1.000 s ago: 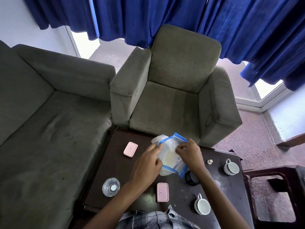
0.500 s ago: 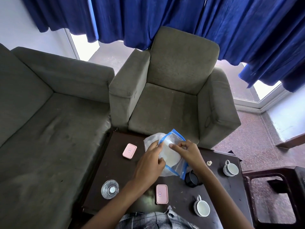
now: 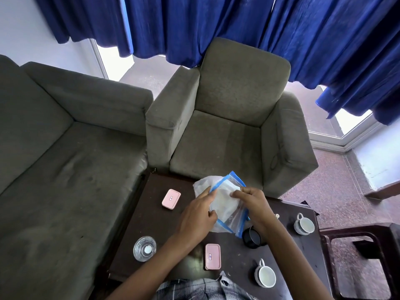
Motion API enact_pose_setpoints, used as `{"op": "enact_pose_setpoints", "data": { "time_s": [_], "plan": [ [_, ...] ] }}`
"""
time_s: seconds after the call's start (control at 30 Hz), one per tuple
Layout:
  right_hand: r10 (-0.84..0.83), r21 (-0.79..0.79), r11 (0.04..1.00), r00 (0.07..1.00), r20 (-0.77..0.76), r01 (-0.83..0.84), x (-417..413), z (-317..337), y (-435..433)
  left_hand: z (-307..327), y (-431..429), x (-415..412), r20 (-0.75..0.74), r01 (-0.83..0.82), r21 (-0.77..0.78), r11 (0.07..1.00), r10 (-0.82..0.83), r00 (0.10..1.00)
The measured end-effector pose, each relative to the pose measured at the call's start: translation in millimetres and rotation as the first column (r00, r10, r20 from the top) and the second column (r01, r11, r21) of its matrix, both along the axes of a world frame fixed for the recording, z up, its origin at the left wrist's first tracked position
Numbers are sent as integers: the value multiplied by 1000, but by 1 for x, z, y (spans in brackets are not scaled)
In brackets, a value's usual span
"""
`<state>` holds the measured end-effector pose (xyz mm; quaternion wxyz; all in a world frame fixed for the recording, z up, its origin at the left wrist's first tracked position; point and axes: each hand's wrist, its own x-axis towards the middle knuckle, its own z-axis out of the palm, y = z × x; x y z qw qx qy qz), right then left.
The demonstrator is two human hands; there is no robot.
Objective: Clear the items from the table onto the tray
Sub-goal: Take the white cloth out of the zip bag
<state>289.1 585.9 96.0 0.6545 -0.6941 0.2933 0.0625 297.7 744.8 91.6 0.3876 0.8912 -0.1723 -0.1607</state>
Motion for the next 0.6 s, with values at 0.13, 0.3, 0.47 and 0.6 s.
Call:
{"op": "enact_pose_setpoints", "data": {
  "time_s": [0.13, 0.3, 0.47, 0.6],
  "plan": [
    [4, 132, 991, 1000, 10, -5, 0, 0, 1, -5, 1, 7, -18, 24, 49, 999, -23, 1000],
    [-85, -114, 989, 992, 95, 95, -3, -4, -1, -20, 6, 17, -36, 20, 132, 991, -15, 999],
    [-217, 10, 976, 976, 22, 217, -11, 0, -7, -39, 15, 23, -76, -6, 158, 987, 18, 997],
    [-362, 254, 885, 920, -153, 390, -18, 7, -11, -55, 26, 24, -107, -1, 181, 984, 20, 994]
  ]
}}
